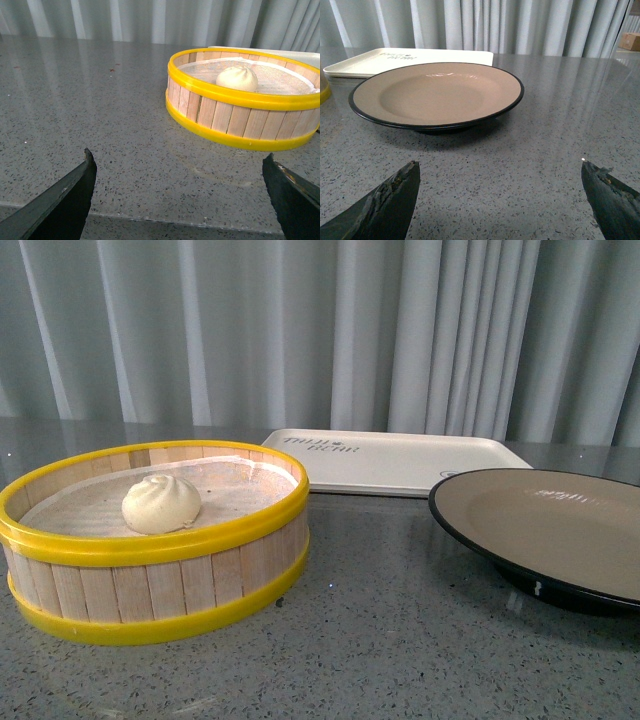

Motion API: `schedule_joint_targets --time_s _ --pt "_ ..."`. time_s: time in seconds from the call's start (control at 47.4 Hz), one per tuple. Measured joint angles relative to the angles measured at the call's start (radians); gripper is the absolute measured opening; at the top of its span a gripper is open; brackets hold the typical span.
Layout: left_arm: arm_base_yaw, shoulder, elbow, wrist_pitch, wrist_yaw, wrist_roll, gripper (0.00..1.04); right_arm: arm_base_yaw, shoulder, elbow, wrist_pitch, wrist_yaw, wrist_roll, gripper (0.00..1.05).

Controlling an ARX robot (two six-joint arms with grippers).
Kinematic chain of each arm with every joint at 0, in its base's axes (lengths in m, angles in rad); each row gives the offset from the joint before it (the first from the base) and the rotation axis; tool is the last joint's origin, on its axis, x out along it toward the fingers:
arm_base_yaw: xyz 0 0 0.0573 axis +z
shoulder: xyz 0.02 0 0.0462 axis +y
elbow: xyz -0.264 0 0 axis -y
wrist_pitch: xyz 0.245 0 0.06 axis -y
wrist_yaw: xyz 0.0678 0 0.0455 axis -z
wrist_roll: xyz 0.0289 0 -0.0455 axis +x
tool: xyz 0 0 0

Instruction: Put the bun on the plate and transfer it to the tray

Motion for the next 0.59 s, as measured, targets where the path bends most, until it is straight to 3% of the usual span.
schedule_joint_targets --time_s 0.591 --pt "0.0 0.0 0.0 0.0 0.0 0.0 0.98 0.0 0.0 0.0 0.0 0.0 0.0 0.96"
